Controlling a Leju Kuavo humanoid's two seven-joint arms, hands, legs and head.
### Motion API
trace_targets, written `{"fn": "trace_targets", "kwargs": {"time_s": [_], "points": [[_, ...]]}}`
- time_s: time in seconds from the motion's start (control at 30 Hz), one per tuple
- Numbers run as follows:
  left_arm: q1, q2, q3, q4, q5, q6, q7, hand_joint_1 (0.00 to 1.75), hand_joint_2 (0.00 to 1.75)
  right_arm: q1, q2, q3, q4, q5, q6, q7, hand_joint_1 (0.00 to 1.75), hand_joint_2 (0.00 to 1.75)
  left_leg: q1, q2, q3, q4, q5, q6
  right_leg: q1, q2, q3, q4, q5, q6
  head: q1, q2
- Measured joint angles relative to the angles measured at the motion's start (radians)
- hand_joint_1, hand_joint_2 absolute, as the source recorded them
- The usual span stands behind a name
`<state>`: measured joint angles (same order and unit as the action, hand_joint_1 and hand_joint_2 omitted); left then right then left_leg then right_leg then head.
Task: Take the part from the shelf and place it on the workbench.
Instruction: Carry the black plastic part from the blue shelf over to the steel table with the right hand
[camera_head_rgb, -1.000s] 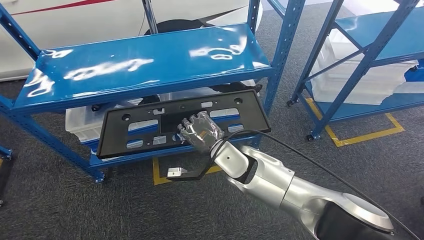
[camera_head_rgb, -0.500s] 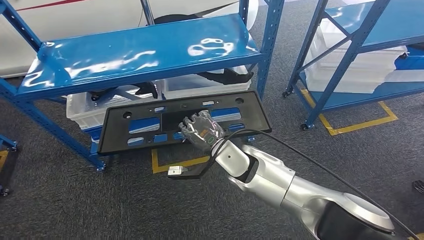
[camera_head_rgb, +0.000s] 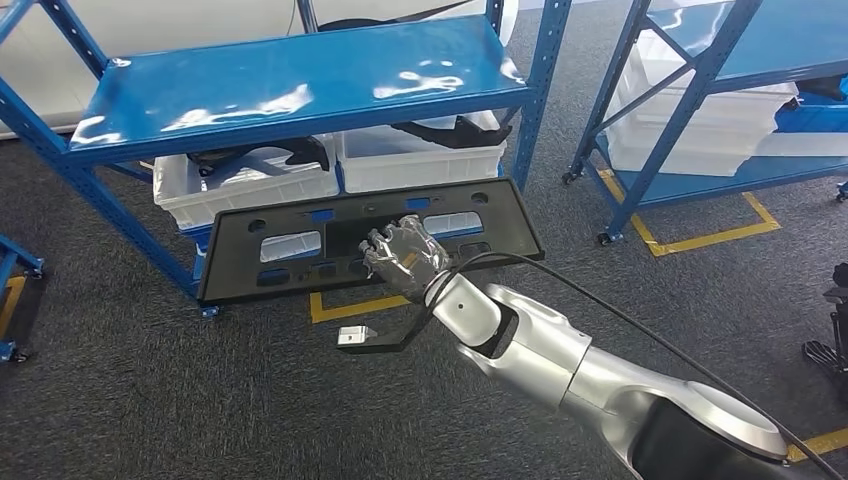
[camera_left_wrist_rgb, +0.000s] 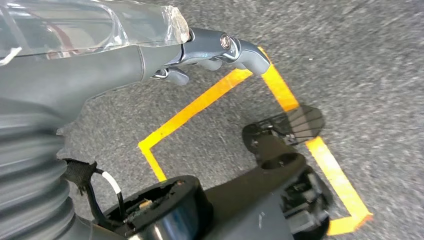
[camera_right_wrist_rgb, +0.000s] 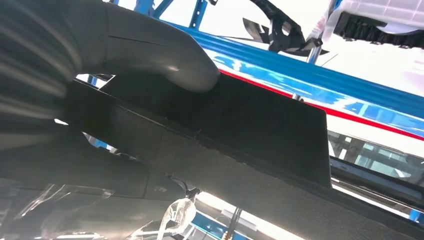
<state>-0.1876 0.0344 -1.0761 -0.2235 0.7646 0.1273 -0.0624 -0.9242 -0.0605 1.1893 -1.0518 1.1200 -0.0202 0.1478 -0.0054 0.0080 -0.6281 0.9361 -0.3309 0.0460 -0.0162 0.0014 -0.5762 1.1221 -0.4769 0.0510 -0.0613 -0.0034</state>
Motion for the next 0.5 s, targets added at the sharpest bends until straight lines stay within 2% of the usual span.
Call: {"fn": "trace_targets", "kwargs": {"time_s": [0.03, 0.07, 0.1, 0.17, 0.2, 0.23, 0.3, 0.33, 0.37, 0.4, 0.43, 0.47, 0.5], "points": [[0.001, 0.000, 0.000, 0.000, -0.001, 0.000, 0.000, 0.00, 1.75, -0.002, 0.002, -0.001, 0.001, 0.000, -0.001, 0.000, 1.75, 1.75, -0.001, 0.000, -0.011, 0.006, 0.008, -0.005, 0.001, 0.001, 0.048, -0.070, -0.009, -0.004, -0.001, 0.000], [0.001, 0.000, 0.000, 0.000, -0.001, 0.001, -0.001, 0.00, 1.75, -0.003, 0.004, -0.001, 0.002, 0.000, -0.001, 0.000, 1.75, 1.75, -0.001, 0.000, -0.019, 0.010, 0.017, -0.011, 0.004, 0.002, 0.080, -0.123, -0.023, -0.009, -0.001, 0.000], [0.002, 0.000, 0.000, 0.000, -0.002, 0.001, -0.001, 0.00, 1.75, -0.004, 0.006, -0.002, 0.003, -0.001, -0.002, 0.000, 1.75, 1.75, 0.000, 0.001, -0.025, 0.011, 0.026, -0.017, 0.009, 0.003, 0.092, -0.151, -0.032, -0.016, -0.002, 0.000], [0.005, 0.000, 0.000, 0.000, -0.002, 0.002, -0.001, 0.00, 1.75, -0.005, 0.007, -0.003, 0.005, -0.002, -0.002, -0.001, 1.75, 1.75, 0.006, 0.000, -0.035, 0.013, 0.035, -0.028, 0.012, 0.002, 0.080, -0.155, -0.019, -0.035, -0.003, 0.000], [0.008, 0.000, 0.000, 0.000, -0.003, 0.002, -0.001, 0.00, 1.75, -0.005, 0.007, -0.003, 0.006, -0.003, -0.002, -0.001, 1.75, 1.75, 0.010, -0.001, -0.044, 0.031, 0.013, -0.034, 0.012, 0.000, 0.071, -0.156, -0.009, -0.044, -0.003, 0.000], [0.011, -0.001, 0.000, 0.000, -0.003, 0.001, -0.001, 0.00, 1.75, -0.006, 0.007, -0.003, 0.007, -0.005, -0.002, -0.001, 1.75, 1.75, 0.012, -0.002, -0.058, 0.070, -0.028, -0.040, 0.010, -0.001, 0.059, -0.157, 0.003, -0.051, -0.003, 0.000], [0.013, -0.002, 0.000, 0.000, -0.005, 0.001, -0.002, 0.00, 1.75, -0.007, 0.008, -0.004, 0.007, -0.008, -0.001, -0.001, 1.75, 1.75, 0.016, -0.002, -0.094, 0.203, -0.137, -0.050, 0.009, -0.002, 0.032, -0.156, 0.027, -0.058, -0.004, 0.000], [0.013, -0.002, 0.000, 0.000, -0.006, 0.001, -0.002, 0.00, 1.75, -0.006, 0.008, -0.004, 0.007, -0.009, -0.001, -0.002, 1.75, 1.75, 0.016, -0.002, -0.108, 0.273, -0.173, -0.053, 0.010, -0.002, 0.017, -0.156, 0.038, -0.058, -0.004, 0.000], [0.014, -0.002, 0.000, 0.000, -0.007, 0.001, -0.002, 0.00, 1.75, -0.006, 0.008, -0.003, 0.007, -0.010, -0.001, -0.002, 1.75, 1.75, 0.016, -0.003, -0.110, 0.322, -0.185, -0.053, 0.011, -0.002, 0.001, -0.155, 0.050, -0.058, -0.004, 0.000], [0.014, -0.002, 0.000, 0.000, -0.007, 0.002, -0.002, 0.00, 1.75, -0.005, 0.008, -0.003, 0.008, -0.010, -0.001, -0.002, 1.75, 1.75, 0.015, -0.003, -0.099, 0.342, -0.177, -0.051, 0.012, -0.002, -0.015, -0.155, 0.062, -0.057, -0.005, 0.000], [0.014, -0.002, 0.000, 0.000, -0.008, 0.002, -0.002, 0.00, 1.75, -0.005, 0.008, -0.003, 0.008, -0.010, -0.001, -0.002, 1.75, 1.75, 0.014, -0.003, -0.071, 0.326, -0.154, -0.048, 0.012, -0.001, -0.030, -0.155, 0.073, -0.056, -0.005, 0.000], [0.014, -0.002, 0.000, 0.000, -0.008, 0.002, -0.002, 0.00, 1.75, -0.005, 0.008, -0.003, 0.008, -0.010, -0.001, -0.002, 1.75, 1.75, 0.012, -0.003, -0.027, 0.278, -0.130, -0.043, 0.012, -0.001, -0.044, -0.155, 0.084, -0.055, -0.005, 0.000], [0.013, -0.002, 0.000, 0.000, -0.008, 0.002, -0.002, 0.00, 1.75, -0.005, 0.008, -0.004, 0.008, -0.010, -0.001, -0.002, 1.75, 1.75, 0.009, -0.004, 0.031, 0.206, -0.118, -0.036, 0.013, 0.000, -0.055, -0.154, 0.094, -0.052, -0.005, 0.000]]}}
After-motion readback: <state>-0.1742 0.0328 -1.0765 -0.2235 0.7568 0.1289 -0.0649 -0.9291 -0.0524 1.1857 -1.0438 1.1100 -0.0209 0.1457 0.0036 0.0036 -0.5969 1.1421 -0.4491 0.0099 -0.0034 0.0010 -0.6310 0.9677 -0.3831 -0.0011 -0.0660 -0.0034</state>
